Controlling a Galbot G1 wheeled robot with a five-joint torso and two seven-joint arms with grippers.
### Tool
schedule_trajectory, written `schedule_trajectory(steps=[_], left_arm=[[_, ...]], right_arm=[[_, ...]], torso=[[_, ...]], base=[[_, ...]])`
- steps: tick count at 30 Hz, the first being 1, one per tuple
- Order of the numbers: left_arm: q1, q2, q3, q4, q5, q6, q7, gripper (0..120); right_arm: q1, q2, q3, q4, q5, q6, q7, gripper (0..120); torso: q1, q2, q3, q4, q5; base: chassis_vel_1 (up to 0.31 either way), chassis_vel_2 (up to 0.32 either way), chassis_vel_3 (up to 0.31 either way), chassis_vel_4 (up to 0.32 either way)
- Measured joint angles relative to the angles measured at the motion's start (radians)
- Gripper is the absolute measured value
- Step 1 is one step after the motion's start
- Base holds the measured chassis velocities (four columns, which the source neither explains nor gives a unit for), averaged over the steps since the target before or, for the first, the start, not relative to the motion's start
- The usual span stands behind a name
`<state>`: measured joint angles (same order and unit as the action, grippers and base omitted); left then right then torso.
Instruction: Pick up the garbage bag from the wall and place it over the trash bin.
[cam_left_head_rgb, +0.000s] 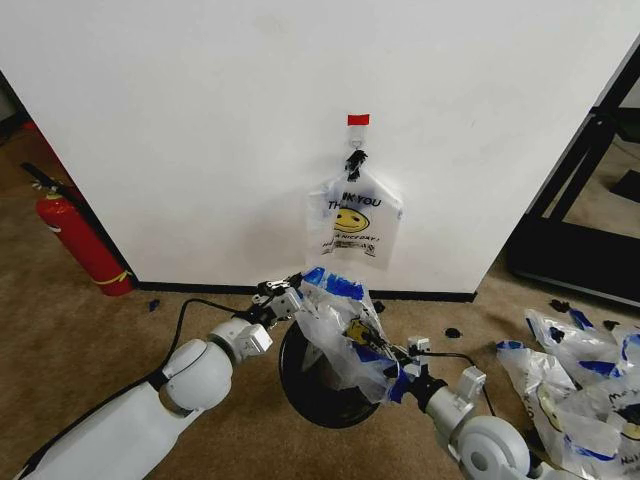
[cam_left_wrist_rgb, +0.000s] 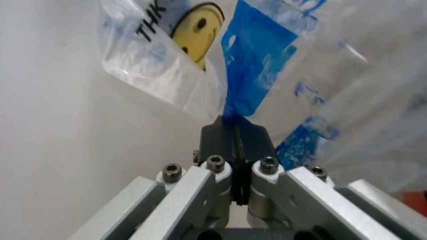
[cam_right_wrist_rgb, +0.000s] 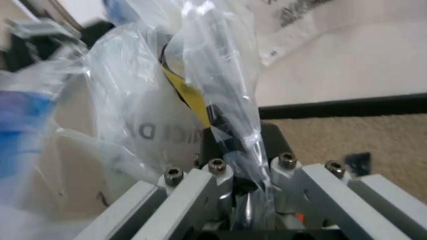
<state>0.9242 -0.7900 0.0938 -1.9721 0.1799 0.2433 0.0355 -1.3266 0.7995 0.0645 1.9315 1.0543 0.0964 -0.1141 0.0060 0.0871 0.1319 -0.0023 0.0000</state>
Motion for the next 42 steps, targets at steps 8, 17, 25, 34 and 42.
schedule_trajectory(steps=[8,17,25,34,42], left_arm=[[0.011,0.012,-0.018,0.010,0.005,-0.016,0.036,0],[0.059,0.014,-0.047,-0.050,-0.010,-0.073,0.039,10],[0.141,0.031,-0.126,-0.099,0.013,-0.181,0.046,41],[0.122,0.033,-0.171,-0.122,0.218,-0.452,0.124,74],[0.066,-0.006,-0.115,-0.088,0.429,-0.504,0.193,98]], right_arm=[[-0.006,-0.004,0.016,-0.018,0.009,0.033,-0.092,0],[0.035,0.024,0.015,-0.070,-0.056,0.076,-0.044,0],[0.050,0.033,0.006,-0.075,-0.078,0.057,0.053,0],[0.094,0.026,-0.022,-0.083,-0.084,0.032,0.062,0],[0.106,0.020,-0.047,-0.066,-0.091,0.018,0.065,0]], torso=[[0.000,0.000,0.000,0.0000,0.0000],[0.000,0.000,0.000,0.0000,0.0000],[0.000,0.000,0.000,0.0001,-0.0002],[0.000,0.000,0.000,0.0001,0.0000],[0.000,0.000,0.000,0.0000,0.0000]], base=[[0.000,0.000,0.000,0.000],[0.000,0.000,0.000,0.000],[0.000,0.000,0.000,0.000],[0.000,0.000,0.000,0.000],[0.000,0.000,0.000,0.000]])
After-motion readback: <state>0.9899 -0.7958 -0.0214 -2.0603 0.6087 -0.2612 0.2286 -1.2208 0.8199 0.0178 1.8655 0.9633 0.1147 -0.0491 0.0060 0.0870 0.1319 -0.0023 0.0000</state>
